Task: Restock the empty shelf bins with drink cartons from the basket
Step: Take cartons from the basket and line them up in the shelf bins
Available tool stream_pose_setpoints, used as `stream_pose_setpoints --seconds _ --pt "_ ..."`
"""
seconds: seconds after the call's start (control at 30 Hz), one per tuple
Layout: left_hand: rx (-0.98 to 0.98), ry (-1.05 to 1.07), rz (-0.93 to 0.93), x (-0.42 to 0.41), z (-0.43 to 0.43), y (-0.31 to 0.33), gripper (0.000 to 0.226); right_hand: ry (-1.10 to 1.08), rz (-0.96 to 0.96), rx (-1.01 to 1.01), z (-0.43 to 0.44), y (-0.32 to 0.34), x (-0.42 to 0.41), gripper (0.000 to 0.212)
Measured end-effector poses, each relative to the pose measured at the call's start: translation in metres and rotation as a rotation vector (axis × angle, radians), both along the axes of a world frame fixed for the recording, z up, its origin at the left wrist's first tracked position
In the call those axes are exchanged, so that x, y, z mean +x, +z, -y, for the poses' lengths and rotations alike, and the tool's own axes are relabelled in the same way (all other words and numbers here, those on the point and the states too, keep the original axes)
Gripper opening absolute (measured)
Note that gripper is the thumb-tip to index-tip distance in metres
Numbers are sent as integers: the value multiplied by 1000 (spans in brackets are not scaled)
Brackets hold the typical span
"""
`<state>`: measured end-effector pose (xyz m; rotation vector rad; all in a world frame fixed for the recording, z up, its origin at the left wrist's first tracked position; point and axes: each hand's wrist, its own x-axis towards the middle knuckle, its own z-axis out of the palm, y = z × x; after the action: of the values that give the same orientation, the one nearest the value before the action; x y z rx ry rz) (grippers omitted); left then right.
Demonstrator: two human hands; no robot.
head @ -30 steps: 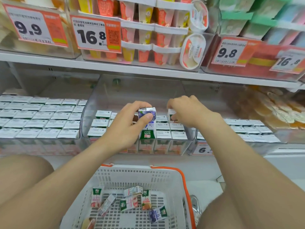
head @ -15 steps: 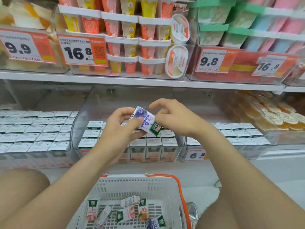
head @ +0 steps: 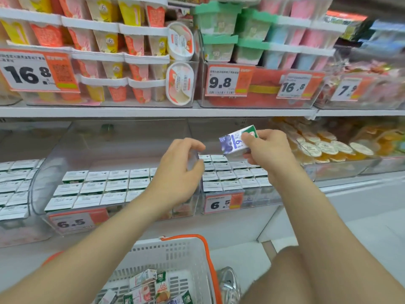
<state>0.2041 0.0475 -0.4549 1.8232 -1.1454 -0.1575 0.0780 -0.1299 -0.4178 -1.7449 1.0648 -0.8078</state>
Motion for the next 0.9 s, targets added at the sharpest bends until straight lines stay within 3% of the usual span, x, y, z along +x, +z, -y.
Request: stream_pose_setpoints --seconds 0.1,0.2,0.3,0.5,0.67,0.8,0.9 --pt "132 -11 244 -4 24 -8 35 -101 -120 -282 31 -20 -5 22" --pt "351 20 457 -1 42 -23 44 -2 -210 -416 54 -32 -1 35" --pt "547 4 606 1 47 -38 43 96 -474 -551 68 -44 13 50" --pt "558 16 680 3 47 -47 31 427 -855 -472 71 -57 36 64" --pt "549 -16 650 6 48 -52 30 400 -1016 -410 60 -55 41 54" --pt "548 -118 577 14 40 -45 48 366 -1024 -474 49 -50 42 29" --pt "452 -117 586 22 16 -37 57 294 -826 -594 33 -33 50 27"
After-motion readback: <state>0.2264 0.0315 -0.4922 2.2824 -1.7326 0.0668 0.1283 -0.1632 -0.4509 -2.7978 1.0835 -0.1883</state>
